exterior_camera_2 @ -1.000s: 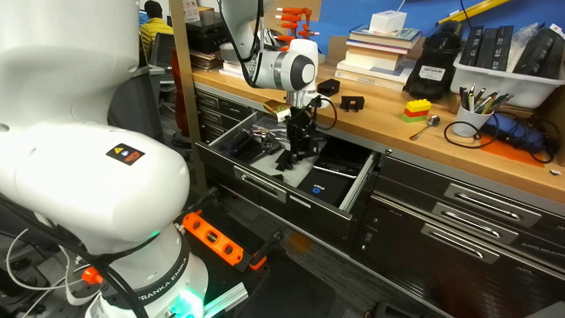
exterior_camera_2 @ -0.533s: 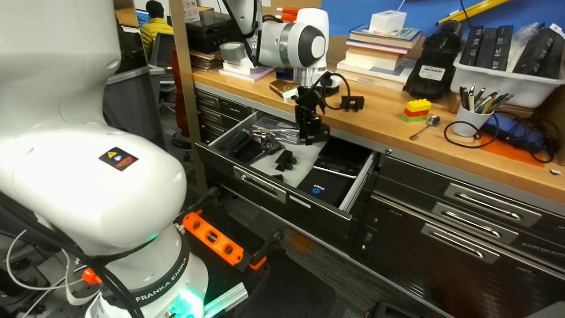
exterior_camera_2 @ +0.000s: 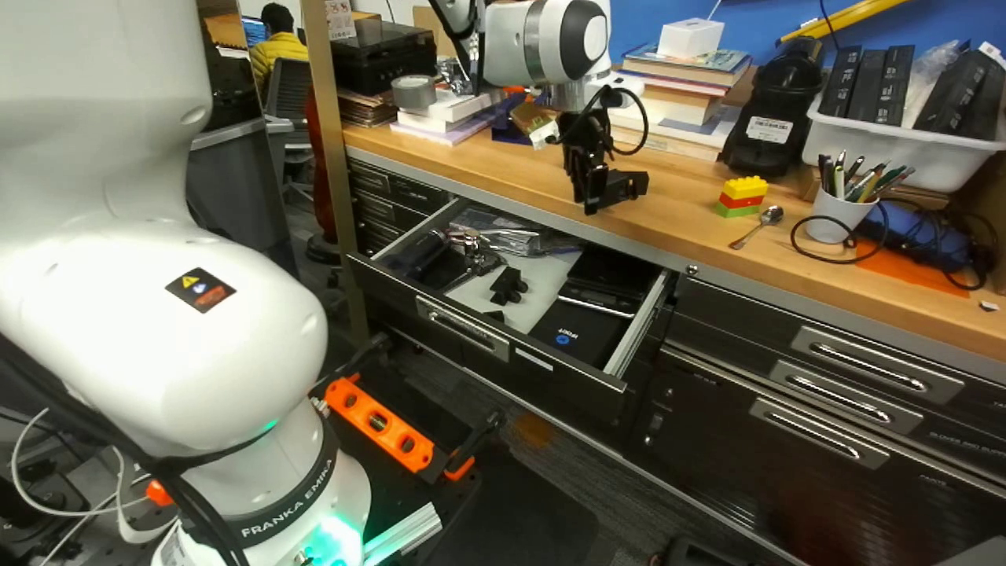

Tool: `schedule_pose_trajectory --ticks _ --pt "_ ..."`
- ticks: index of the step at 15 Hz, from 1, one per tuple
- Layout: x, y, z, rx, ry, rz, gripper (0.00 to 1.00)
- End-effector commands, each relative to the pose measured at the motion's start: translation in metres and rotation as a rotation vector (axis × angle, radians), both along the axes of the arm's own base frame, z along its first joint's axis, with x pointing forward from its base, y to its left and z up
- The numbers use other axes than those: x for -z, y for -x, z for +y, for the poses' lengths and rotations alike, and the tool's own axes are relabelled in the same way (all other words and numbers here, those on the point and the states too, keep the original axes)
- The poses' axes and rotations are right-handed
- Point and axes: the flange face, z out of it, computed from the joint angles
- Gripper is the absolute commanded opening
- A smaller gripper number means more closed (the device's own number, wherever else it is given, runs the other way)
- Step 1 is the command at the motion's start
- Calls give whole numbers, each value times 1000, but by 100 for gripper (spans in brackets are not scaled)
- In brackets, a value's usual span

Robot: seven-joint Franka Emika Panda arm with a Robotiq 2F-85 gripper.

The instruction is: Open the middle topmost drawer and take out two black objects

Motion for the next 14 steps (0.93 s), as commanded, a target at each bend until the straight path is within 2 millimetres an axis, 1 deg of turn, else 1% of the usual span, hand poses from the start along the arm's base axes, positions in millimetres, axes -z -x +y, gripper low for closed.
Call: schedule_pose_trajectory --ticks 1,3,6,10,14 --pt "-21 -35 -20 53 20 -83 26" --pt "-25 -50 -36 76 24 -103 26" --pt "-20 -68 -61 109 27 -116 26" --pt "-1 -90 -90 144 27 -109 26" --pt "20 -107 -104 169 18 -97 26"
